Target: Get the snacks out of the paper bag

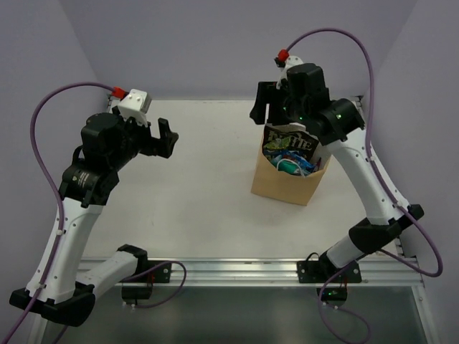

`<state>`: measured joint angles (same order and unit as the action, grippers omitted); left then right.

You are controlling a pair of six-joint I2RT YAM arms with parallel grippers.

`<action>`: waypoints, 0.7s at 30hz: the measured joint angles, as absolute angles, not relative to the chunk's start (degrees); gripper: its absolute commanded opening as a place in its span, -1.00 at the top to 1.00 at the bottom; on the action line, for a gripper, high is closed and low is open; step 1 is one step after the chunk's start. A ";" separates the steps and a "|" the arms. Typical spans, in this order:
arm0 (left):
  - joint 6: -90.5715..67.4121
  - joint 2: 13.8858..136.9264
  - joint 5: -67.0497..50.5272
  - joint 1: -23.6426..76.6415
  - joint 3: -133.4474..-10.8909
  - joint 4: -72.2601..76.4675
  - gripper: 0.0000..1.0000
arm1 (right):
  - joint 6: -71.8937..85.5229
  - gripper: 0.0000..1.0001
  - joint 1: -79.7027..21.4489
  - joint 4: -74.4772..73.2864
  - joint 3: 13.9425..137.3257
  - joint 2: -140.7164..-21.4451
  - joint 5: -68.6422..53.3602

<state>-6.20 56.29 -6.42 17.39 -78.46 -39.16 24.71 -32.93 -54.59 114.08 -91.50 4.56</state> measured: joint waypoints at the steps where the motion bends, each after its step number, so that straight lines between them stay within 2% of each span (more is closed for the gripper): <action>1: -6.20 56.29 -6.42 17.39 -78.46 -39.16 -1.00 | 22.59 -0.35 -32.77 -54.78 115.13 -90.54 3.75; 6: -6.20 56.40 -6.94 17.39 -78.46 -39.16 -1.00 | 15.05 -0.36 -26.63 -54.37 114.04 -82.41 1.89; 12: -6.46 56.80 -9.34 17.39 -78.43 -39.11 -1.00 | 13.85 -0.32 -5.32 -47.16 95.00 -70.08 -0.03; 16: -6.55 56.60 -11.79 17.39 -78.30 -38.83 -1.00 | 13.80 -0.23 2.92 -45.34 87.53 -70.85 -3.95; 21: -6.72 56.03 -13.65 17.39 -77.38 -38.65 -1.00 | 12.64 -0.14 4.12 -44.80 82.52 -74.15 -6.07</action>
